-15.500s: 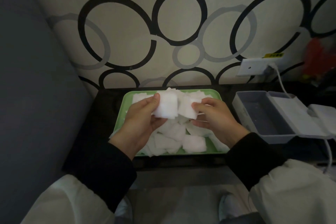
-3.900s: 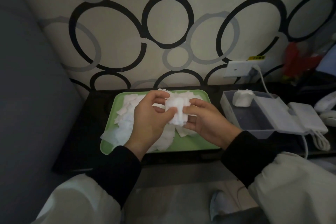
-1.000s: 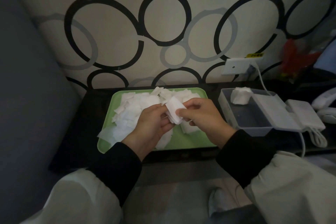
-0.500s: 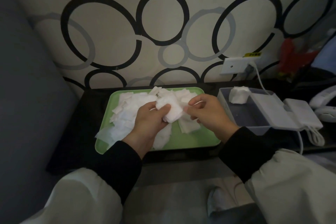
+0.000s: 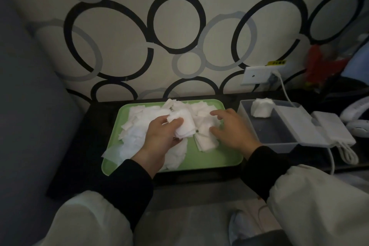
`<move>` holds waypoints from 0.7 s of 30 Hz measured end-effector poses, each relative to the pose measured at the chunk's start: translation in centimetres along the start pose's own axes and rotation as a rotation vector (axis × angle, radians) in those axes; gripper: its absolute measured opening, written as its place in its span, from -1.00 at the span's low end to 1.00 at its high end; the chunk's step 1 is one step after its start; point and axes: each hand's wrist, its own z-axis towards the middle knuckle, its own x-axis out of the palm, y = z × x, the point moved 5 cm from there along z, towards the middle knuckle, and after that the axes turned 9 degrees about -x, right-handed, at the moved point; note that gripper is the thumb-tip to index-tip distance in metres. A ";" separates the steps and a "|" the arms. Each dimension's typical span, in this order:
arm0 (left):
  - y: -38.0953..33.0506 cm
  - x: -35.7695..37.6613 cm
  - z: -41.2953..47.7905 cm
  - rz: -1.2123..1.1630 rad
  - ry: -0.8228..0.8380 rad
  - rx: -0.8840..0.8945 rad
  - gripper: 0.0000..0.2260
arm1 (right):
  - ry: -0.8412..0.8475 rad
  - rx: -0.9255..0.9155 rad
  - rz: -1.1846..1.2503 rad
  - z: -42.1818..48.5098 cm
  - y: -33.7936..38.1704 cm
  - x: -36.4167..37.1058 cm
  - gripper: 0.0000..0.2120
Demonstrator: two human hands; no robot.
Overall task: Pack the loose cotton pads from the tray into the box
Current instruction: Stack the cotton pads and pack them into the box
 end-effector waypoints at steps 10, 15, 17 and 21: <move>-0.1 -0.2 -0.1 0.026 0.019 0.023 -0.80 | -0.014 -0.067 0.026 0.4 0.9 0.9 -0.79; -0.3 -0.4 -0.1 0.036 0.015 0.030 -0.81 | -0.076 -0.009 0.257 0.4 0.1 -0.1 -0.81; -0.3 -0.6 -0.1 0.036 0.009 0.028 -0.80 | -0.088 0.009 0.346 0.4 -0.4 -0.3 -0.76; -0.3 -0.9 0.1 0.034 -0.018 0.009 -0.76 | -0.130 0.101 0.480 0.3 -1.2 -0.8 -0.65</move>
